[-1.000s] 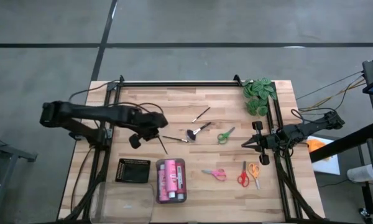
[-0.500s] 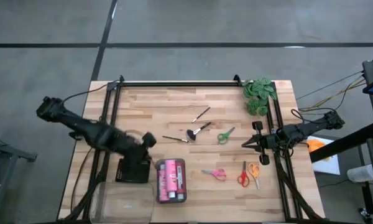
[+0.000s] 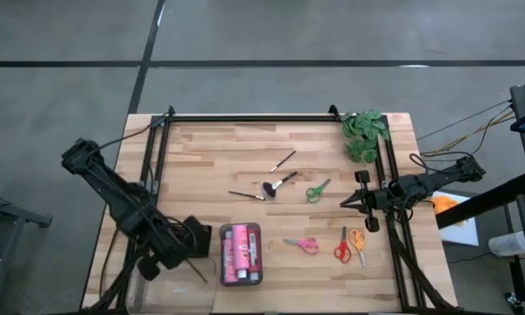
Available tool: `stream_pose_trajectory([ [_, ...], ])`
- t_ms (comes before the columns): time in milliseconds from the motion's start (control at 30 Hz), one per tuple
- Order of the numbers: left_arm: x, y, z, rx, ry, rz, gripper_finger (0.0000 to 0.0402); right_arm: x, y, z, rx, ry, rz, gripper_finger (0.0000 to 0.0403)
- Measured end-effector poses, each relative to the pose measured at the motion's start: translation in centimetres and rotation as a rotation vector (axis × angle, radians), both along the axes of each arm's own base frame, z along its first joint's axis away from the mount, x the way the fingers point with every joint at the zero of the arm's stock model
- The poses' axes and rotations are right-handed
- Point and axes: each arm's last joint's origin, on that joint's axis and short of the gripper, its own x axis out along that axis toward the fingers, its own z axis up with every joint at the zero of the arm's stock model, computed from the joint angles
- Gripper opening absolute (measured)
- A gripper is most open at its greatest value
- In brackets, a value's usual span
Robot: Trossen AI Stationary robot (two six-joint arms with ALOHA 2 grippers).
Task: Pick & Place Paint Supplies
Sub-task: Put the bottom eyeshadow brush into the transparent bin
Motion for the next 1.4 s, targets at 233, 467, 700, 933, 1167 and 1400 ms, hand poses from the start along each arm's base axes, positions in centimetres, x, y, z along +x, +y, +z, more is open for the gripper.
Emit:
stream_pose_trajectory([
  [233,0.3,-1.4,1.1,-0.09,0.175,-0.048,0.0,0.0,0.0,0.0,0.0,0.001,0.0,0.0015],
  [467,0.7,-3.2,-0.5,-0.081,0.264,-0.09,0.0,0.0,0.0,0.0,0.0,0.001,0.0,0.0015],
  [700,1.9,-4.9,-3.6,-0.021,0.361,-0.093,0.0,0.0,0.0,0.0,0.0,0.001,0.0,0.0015],
  [933,3.0,-6.3,-6.7,0.042,0.43,-0.086,0.0,0.0,0.0,0.0,-0.001,0.001,0.0,0.0015],
  [1167,3.5,-6.7,-8.4,0.093,0.476,-0.076,0.0,0.0,0.0,0.0,0.0,0.001,0.0,0.0015],
  [1400,3.7,-6.9,-10.0,0.123,0.503,-0.071,0.0,0.0,0.0,0.0,0.0,0.001,0.0,0.0015],
])
